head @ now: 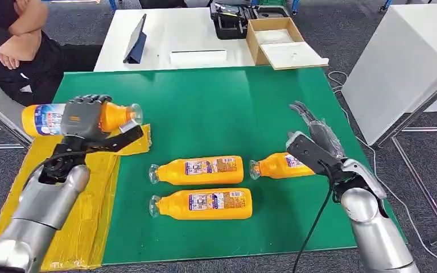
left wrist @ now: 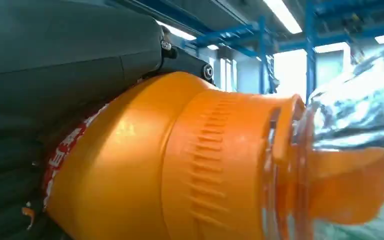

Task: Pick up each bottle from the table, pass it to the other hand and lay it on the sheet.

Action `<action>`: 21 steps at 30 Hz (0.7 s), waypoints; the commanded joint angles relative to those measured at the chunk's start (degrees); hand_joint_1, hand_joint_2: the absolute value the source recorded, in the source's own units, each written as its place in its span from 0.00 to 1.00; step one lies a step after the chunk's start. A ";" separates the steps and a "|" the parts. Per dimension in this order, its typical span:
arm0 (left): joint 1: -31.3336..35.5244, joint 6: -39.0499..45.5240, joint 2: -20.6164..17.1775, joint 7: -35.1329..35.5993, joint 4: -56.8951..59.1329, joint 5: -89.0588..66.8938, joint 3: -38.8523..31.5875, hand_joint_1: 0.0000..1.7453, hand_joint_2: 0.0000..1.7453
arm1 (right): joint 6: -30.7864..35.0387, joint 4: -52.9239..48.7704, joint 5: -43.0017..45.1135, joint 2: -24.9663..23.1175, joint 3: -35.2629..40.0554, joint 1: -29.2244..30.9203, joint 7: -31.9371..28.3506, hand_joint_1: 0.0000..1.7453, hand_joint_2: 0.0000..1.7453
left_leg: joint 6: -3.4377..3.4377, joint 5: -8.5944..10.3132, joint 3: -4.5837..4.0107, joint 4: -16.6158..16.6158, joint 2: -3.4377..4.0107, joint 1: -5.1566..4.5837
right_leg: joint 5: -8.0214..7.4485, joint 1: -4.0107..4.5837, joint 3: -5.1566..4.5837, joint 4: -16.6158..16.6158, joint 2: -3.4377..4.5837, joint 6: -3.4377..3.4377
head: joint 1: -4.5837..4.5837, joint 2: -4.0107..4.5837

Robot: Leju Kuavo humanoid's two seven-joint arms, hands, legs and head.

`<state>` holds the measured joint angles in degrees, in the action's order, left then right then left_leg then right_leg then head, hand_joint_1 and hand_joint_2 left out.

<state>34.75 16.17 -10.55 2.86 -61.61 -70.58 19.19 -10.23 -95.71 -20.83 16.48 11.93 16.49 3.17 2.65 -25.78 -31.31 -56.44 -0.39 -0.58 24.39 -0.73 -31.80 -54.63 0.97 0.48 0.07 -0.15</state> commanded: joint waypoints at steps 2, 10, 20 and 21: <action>4.06 0.50 9.72 0.43 22.51 -3.79 8.89 1.00 1.00 | -0.42 -1.93 -1.29 0.16 -2.15 -3.60 0.62 0.00 0.00 | -0.18 0.01 0.17 0.06 -0.35 0.00 | 0.09 0.00 0.30 0.08 -0.44 -0.04 | -0.02 0.00; 3.55 0.18 10.96 0.84 29.46 -4.12 8.50 1.00 1.00 | -1.94 -2.13 -1.56 0.07 0.54 -3.26 -0.15 0.00 0.00 | -0.24 -0.03 0.13 0.01 -0.01 0.00 | 0.04 -0.01 0.15 -0.01 -0.14 -0.09 | -0.02 0.00; 2.95 0.52 10.94 0.45 31.77 -3.63 7.34 1.00 1.00 | -2.59 -0.11 -1.25 -0.01 2.25 -1.71 -0.60 0.00 0.00 | -0.13 -0.03 0.07 0.02 0.11 0.04 | 0.00 0.01 0.07 -0.03 0.02 -0.04 | -0.04 0.00; 2.81 -1.44 11.51 2.82 32.47 -0.85 4.20 0.00 0.00 | -2.98 -0.06 -1.49 0.97 2.80 -1.98 -0.53 0.00 0.00 | -0.20 -0.07 0.13 0.00 0.15 0.06 | 0.01 0.03 0.12 -0.02 0.03 -0.06 | -0.02 0.00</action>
<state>36.03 16.92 -0.31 3.39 -35.59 -74.12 25.66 -12.59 -98.16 -22.25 16.87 12.02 12.25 2.67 2.65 -25.79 -31.33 -56.44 -0.36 -0.53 24.39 -0.71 -31.80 -54.68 0.97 0.48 0.04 -0.15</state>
